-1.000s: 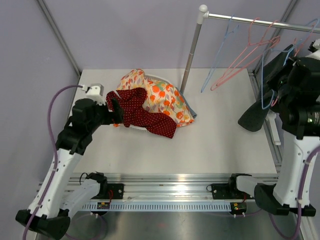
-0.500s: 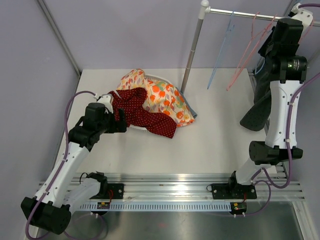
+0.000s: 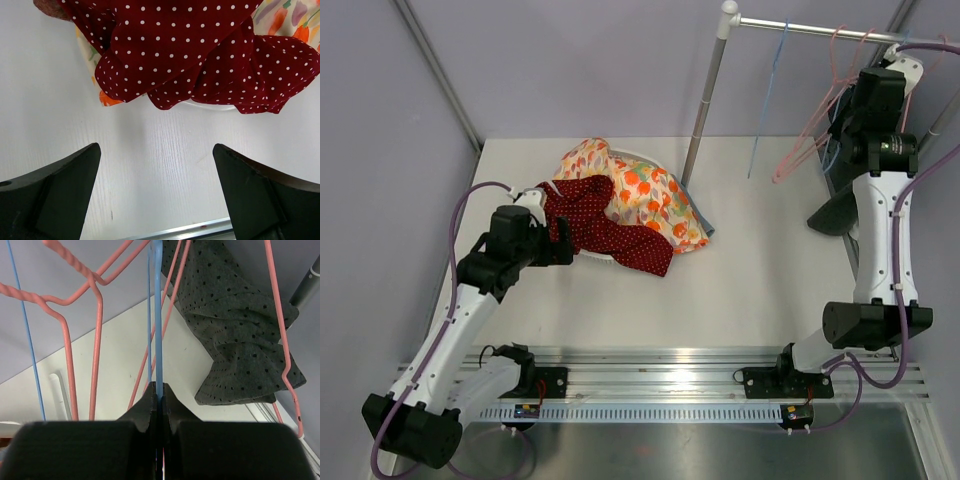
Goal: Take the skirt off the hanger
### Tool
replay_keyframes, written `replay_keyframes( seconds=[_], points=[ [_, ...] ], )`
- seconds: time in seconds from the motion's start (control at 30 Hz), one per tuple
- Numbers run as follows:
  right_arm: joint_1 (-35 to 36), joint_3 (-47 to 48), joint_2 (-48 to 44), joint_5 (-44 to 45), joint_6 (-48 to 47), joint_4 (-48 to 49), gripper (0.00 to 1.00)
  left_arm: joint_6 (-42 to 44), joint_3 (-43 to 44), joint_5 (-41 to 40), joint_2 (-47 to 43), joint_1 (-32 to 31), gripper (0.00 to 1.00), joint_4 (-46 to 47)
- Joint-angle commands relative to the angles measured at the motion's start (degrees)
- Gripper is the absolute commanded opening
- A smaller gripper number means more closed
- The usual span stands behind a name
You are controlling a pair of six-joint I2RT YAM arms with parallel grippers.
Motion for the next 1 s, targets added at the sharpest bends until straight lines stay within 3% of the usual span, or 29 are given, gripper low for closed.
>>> replay_keyframes(
  seconds=[0.0, 0.23, 0.3, 0.33, 0.37, 0.4, 0.43, 0.83, 0.97],
  points=[
    [-1.5, -3.2, -3.4, -2.4, 1.4, 3.8, 0.0, 0.9, 1.6, 0.8, 0.2, 0.1, 0.99, 2.0],
    [-1.8, -4.4, -5.1, -3.1, 1.9, 3.9, 0.0, 0.9, 1.7, 0.6, 0.6, 0.1, 0.99, 1.8],
    [-1.8, -3.9, -5.1, -3.4, 2.3, 3.1, 0.08, 0.9, 1.7, 0.6, 0.6, 0.1, 0.99, 1.8],
    [-1.7, -3.6, -4.9, -3.7, 2.3, 3.1, 0.22, 1.0, 1.7, 0.5, 0.6, 0.1, 0.99, 1.8],
    [-1.7, -3.4, -5.0, -4.0, 2.4, 2.7, 0.46, 1.0, 1.7, 0.6, 0.6, 0.1, 0.99, 1.8],
    [-1.7, -3.4, -5.3, -4.1, 2.6, 2.8, 0.8, 0.9, 1.6, 0.5, 0.7, 0.1, 0.99, 1.8],
    [-1.7, -3.4, -5.7, -3.9, 2.5, 2.9, 0.97, 1.0, 1.6, 0.5, 0.7, 0.1, 0.99, 1.8],
    [-1.7, 3.7, -12.8, -5.2, 3.5, 0.1, 1.0, 1.0, 1.6, 0.5, 0.8, 0.1, 0.99, 1.6],
    [-1.8, 5.0, -16.0, 3.2, 1.5, -0.6, 0.99, 1.0, 1.6, -0.9, 0.9, 0.1, 0.99, 1.6]
  ],
)
